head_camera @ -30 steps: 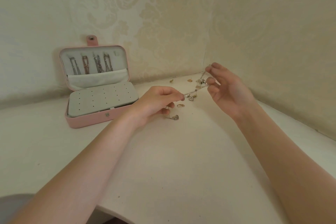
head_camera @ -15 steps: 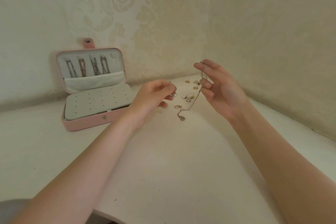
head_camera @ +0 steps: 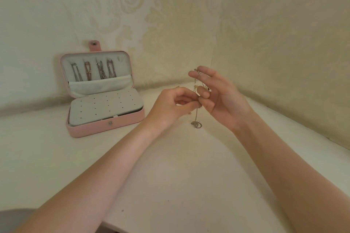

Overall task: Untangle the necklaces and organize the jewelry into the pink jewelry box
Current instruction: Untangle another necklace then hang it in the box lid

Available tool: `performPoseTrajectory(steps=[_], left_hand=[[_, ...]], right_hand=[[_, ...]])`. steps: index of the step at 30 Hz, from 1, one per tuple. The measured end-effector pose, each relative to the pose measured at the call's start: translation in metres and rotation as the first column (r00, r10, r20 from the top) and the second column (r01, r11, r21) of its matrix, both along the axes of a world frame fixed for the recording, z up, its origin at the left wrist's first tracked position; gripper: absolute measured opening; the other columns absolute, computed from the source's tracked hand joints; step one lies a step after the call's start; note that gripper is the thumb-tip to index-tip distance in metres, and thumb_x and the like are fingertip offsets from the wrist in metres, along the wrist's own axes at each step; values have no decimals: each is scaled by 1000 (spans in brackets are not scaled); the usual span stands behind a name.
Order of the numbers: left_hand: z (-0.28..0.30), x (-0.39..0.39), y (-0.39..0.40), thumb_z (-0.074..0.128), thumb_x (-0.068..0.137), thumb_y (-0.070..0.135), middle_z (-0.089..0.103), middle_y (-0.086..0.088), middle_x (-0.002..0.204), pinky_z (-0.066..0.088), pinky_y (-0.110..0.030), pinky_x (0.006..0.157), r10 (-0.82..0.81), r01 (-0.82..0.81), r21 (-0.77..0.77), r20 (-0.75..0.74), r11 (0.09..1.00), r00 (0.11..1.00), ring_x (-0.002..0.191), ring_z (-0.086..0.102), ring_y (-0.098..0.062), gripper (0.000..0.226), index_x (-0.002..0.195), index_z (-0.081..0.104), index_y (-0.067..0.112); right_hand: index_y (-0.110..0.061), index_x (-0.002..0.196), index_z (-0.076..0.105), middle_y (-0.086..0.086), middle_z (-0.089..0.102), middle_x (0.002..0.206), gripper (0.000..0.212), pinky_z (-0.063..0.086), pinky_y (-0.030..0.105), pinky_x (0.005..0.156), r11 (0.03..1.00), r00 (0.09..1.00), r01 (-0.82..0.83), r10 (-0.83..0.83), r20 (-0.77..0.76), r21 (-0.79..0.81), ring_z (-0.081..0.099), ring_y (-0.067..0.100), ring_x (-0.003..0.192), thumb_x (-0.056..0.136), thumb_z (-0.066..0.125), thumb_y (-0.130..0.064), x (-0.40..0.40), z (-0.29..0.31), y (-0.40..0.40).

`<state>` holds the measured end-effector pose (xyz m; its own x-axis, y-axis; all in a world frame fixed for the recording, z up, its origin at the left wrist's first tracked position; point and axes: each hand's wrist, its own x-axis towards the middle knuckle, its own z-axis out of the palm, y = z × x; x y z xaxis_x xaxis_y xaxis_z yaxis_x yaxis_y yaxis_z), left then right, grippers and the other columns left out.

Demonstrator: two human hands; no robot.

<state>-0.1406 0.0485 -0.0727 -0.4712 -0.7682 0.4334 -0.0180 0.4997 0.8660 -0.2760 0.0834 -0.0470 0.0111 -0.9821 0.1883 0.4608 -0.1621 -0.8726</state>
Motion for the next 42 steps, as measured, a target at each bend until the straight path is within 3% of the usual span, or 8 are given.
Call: performPoseTrajectory(steps=[5, 9, 15, 24, 27, 31, 34, 42], left_hand=[[2, 4, -2, 64, 85, 8, 71, 11, 67, 40, -10, 55, 26, -23, 98, -33, 995, 999, 65, 59, 2, 12, 82, 64, 19], [5, 8, -4, 63, 86, 9, 71, 8, 68, 40, -15, 55, 59, -50, 156, -50, 987, 997, 65, 57, -2, 10, 82, 63, 18], [-1, 11, -9, 63, 87, 11, 72, 5, 71, 43, -15, 59, 78, -88, 235, 54, 968, 996, 60, 58, 0, 5, 84, 63, 16], [-3, 11, -12, 63, 88, 11, 70, 7, 63, 43, -11, 56, 100, -118, 227, 93, 967, 991, 57, 60, 1, 6, 84, 61, 16], [-4, 11, -12, 62, 88, 10, 69, 9, 59, 45, -11, 57, 130, -151, 161, 130, 975, 983, 56, 60, 2, 9, 83, 60, 18], [-6, 6, -9, 58, 86, 5, 67, 10, 63, 47, -18, 66, 185, -188, -18, 282, 982, 941, 57, 58, 6, 18, 85, 59, 23], [-5, 4, -7, 55, 82, 3, 69, 8, 69, 44, -14, 69, 193, -190, -44, 352, 981, 916, 59, 55, 10, 23, 95, 57, 22], [-2, 9, -7, 65, 78, 5, 73, 0, 80, 42, -18, 67, 172, -194, 44, 303, 980, 937, 56, 53, 4, 22, 93, 60, 20]], right_hand=[[-14, 97, 58, -1, 70, 89, 14, 38, 15, 41, 994, 995, 103, -103, -6, 29, 49, 7, 53, 90, 54, -3, -10, 1, -1], [-12, 90, 62, 2, 68, 87, 12, 44, 17, 48, 974, 934, 213, -182, -306, 73, 55, 13, 65, 90, 55, -2, -19, -1, -2], [-16, 77, 66, 0, 65, 84, 10, 45, 19, 59, 967, 527, 245, -68, -847, 75, 55, 10, 75, 86, 63, -16, -17, -9, -2], [-17, 67, 68, -13, 62, 58, 17, 32, 6, 46, 968, 456, 157, -246, -856, -195, 46, -5, 42, 80, 69, -7, -7, -6, -1], [-19, 65, 67, -12, 62, 61, 18, 34, 6, 49, 957, 386, 159, -286, -877, -242, 48, -5, 47, 79, 69, -9, -6, -9, -4], [-19, 69, 62, -11, 55, 68, 12, 35, 8, 58, 936, 171, 135, -345, -923, -325, 48, -2, 58, 77, 69, -14, -4, -17, -10], [-19, 71, 60, -6, 49, 76, 10, 37, 22, 65, 926, 61, 114, -369, -928, -360, 44, 4, 68, 74, 69, -21, -4, -24, -13], [-19, 72, 58, -5, 44, 90, 13, 38, 27, 70, 908, 85, 91, -416, -906, -408, 45, 13, 80, 76, 69, -15, -3, -29, -15]])
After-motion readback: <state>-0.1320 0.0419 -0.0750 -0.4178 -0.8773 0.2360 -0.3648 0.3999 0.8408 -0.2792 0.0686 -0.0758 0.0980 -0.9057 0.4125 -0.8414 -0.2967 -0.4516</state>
